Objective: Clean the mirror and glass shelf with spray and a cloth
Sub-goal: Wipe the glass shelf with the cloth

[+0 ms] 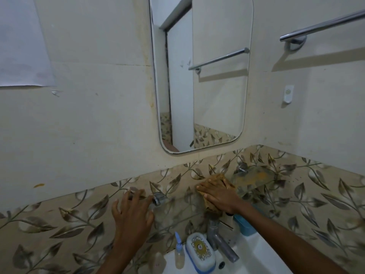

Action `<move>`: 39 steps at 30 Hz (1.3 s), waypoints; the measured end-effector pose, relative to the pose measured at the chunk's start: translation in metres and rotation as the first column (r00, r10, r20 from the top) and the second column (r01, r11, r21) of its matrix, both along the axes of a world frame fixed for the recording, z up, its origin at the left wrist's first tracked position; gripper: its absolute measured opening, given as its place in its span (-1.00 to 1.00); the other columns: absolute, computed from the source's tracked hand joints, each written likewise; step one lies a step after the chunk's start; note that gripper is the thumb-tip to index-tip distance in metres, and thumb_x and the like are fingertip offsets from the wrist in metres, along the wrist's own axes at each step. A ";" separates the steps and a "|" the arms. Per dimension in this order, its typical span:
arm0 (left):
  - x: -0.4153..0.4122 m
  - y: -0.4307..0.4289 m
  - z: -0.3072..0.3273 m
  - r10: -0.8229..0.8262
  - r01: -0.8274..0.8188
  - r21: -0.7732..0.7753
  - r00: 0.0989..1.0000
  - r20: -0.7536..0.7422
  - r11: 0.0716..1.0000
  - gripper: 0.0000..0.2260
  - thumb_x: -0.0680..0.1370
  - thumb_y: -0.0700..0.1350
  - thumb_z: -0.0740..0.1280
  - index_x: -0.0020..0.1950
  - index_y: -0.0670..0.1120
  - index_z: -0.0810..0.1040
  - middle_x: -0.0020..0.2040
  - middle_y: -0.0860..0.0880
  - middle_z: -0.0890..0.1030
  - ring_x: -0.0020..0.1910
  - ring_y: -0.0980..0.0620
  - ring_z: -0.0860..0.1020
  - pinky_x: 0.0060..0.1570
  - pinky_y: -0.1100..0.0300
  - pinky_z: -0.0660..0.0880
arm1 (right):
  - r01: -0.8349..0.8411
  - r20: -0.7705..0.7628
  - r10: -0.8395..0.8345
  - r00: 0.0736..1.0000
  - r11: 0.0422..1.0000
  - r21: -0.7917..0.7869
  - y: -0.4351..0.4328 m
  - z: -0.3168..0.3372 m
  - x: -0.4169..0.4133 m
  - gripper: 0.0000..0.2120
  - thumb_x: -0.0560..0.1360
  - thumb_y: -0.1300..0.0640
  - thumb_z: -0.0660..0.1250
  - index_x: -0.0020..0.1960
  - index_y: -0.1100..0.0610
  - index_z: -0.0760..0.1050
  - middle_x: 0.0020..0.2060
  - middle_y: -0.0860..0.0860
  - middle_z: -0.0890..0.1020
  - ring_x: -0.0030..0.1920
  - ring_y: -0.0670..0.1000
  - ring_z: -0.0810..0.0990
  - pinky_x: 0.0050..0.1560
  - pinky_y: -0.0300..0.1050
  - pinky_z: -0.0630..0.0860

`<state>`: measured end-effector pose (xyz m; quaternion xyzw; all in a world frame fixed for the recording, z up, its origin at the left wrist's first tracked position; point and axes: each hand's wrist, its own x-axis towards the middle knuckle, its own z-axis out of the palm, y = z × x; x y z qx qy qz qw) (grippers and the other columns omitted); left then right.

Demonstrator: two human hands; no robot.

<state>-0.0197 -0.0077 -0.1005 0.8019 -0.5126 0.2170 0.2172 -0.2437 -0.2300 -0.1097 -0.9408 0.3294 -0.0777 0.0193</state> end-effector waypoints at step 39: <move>0.000 -0.009 0.006 -0.008 0.012 -0.104 0.999 0.045 0.994 -0.61 0.32 0.14 0.11 -0.14 0.05 0.67 0.02 -0.08 0.68 0.10 -0.14 0.49 -0.09 -0.16 0.45 | 0.602 0.089 -0.602 0.794 0.798 0.026 -0.124 0.044 -0.110 -0.60 0.61 0.00 -0.03 0.25 0.11 0.46 0.24 0.17 0.54 0.19 0.17 0.52 0.21 0.03 0.43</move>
